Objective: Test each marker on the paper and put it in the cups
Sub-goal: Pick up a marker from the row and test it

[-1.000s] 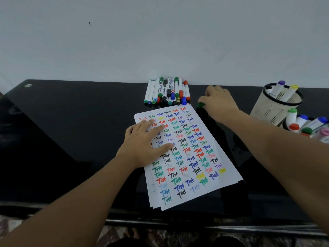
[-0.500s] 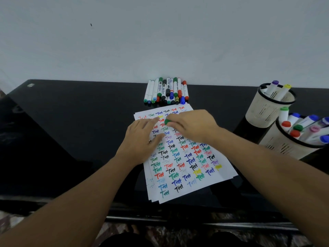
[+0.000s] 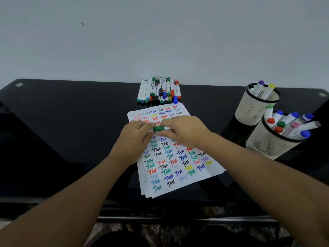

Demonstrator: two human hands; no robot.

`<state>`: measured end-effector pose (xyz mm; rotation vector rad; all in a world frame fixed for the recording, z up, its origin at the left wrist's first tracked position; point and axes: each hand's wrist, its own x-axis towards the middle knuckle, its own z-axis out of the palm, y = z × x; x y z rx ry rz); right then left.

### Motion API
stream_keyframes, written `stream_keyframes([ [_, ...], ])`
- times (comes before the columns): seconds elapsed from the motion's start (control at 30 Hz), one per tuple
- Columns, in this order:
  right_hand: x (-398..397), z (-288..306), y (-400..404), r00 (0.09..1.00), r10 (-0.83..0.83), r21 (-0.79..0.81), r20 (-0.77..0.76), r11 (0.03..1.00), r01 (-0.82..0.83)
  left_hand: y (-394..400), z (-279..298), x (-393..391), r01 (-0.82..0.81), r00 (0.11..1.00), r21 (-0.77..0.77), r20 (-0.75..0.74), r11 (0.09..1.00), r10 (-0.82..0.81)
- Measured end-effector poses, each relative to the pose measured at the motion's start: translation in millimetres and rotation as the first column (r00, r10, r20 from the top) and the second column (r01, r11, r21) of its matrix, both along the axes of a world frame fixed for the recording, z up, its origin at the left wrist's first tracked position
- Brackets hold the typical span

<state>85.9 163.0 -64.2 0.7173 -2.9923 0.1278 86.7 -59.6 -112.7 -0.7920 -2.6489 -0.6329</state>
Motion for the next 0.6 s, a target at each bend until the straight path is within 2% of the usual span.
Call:
stream_keyframes([
  [0.1, 4, 7, 11, 0.993, -0.097, -0.193, 0.069, 0.975, 0.108, 2, 4, 3, -0.073, 0.995, 0.027, 0.068, 0.997, 0.071],
  [0.17, 5, 10, 22, 0.978, -0.146, -0.343, 0.149, 0.920, 0.190, 3, 5, 4, -0.091, 0.992, 0.033, 0.095, 0.995, 0.087],
  [0.23, 4, 11, 31, 0.957, -0.201, -0.416, 0.207, 0.868, 0.272, 3, 5, 3, -0.105, 0.989, 0.039, 0.110, 0.994, 0.100],
  [0.3, 6, 9, 37, 0.933, -0.237, -0.537, 0.271, 0.767, 0.351, 3, 3, 2, -0.116, 0.988, 0.041, 0.111, 0.992, 0.111],
  [0.37, 10, 8, 38, 0.902, -0.249, -0.654, 0.352, 0.624, 0.427, 3, 2, 1, -0.122, 0.988, 0.042, 0.098, 0.992, 0.117],
  [0.43, 12, 4, 40, 0.878, -0.240, -0.696, 0.415, 0.538, 0.476, 3, 2, 1, -0.124, 0.989, 0.044, 0.086, 0.991, 0.120],
  [0.5, 16, -1, 40, 0.869, -0.246, -0.691, 0.430, 0.530, 0.492, 2, 1, 1, -0.131, 0.989, 0.048, 0.077, 0.990, 0.127],
  [0.6, 26, -8, 39, 0.887, -0.273, -0.683, 0.373, 0.566, 0.461, 2, 1, 2, -0.153, 0.986, 0.061, 0.069, 0.986, 0.149],
])
